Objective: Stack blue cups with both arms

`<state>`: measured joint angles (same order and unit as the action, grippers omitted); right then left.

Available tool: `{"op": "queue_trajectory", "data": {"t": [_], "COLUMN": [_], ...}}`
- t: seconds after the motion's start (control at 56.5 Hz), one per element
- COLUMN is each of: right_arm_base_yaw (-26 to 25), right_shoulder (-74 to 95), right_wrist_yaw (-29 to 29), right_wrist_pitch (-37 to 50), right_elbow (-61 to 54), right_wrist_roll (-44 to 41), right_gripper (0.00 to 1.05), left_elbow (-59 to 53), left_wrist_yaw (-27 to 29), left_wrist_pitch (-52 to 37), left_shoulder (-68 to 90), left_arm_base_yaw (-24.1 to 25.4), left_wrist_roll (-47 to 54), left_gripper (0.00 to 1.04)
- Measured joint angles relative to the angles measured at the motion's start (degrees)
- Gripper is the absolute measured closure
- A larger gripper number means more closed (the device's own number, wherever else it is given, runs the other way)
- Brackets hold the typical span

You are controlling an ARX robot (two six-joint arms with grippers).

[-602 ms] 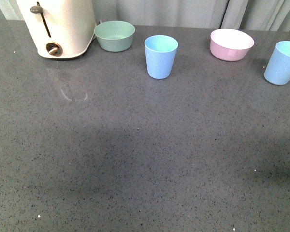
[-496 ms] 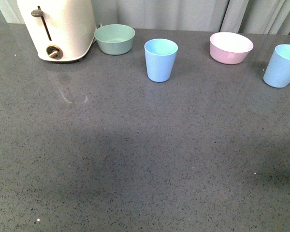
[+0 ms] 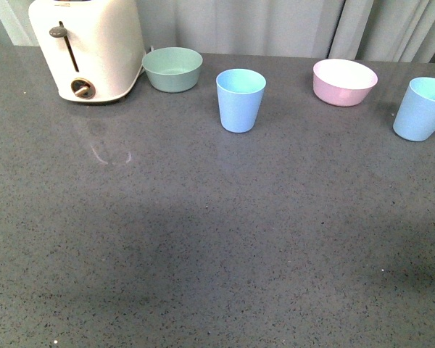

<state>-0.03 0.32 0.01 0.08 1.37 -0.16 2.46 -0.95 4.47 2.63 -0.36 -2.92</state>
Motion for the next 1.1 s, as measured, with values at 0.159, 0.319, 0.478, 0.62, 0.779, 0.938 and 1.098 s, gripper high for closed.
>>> {"op": "queue_trajectory", "data": {"t": [0.159, 0.319, 0.478, 0.62, 0.779, 0.938, 1.098], "right_arm_base_yaw": [0.0, 0.0, 0.0, 0.0, 0.0, 0.0, 0.0], "right_shoulder": [0.0, 0.0, 0.0, 0.0, 0.0, 0.0, 0.0], "right_wrist_yaw": [0.0, 0.0, 0.0, 0.0, 0.0, 0.0, 0.0], "right_wrist_pitch": [0.0, 0.0, 0.0, 0.0, 0.0, 0.0, 0.0], "right_elbow": [0.0, 0.0, 0.0, 0.0, 0.0, 0.0, 0.0], "right_wrist_roll": [0.0, 0.0, 0.0, 0.0, 0.0, 0.0, 0.0], "right_gripper": [0.09, 0.09, 0.09, 0.09, 0.09, 0.09, 0.09], "left_elbow": [12.7, 25.1, 41.2, 52.0, 66.5, 79.4, 91.6], "left_wrist_yaw": [1.0, 0.6, -0.5, 0.6, 2.0, 2.5, 4.4], "left_wrist_pitch": [16.8, 4.7, 2.0, 2.9, 6.9, 11.2, 16.2], "left_shoulder": [23.5, 46.9, 69.7, 82.6, 96.5, 107.0, 116.3], "left_arm_base_yaw": [-7.2, -9.0, -11.1, -13.1, -15.5, -17.4, -19.1], "left_wrist_roll": [-16.4, -19.9, -21.4, -21.5, -22.1, -23.0, -24.3], "left_gripper": [0.09, 0.09, 0.09, 0.09, 0.09, 0.09, 0.09]}}
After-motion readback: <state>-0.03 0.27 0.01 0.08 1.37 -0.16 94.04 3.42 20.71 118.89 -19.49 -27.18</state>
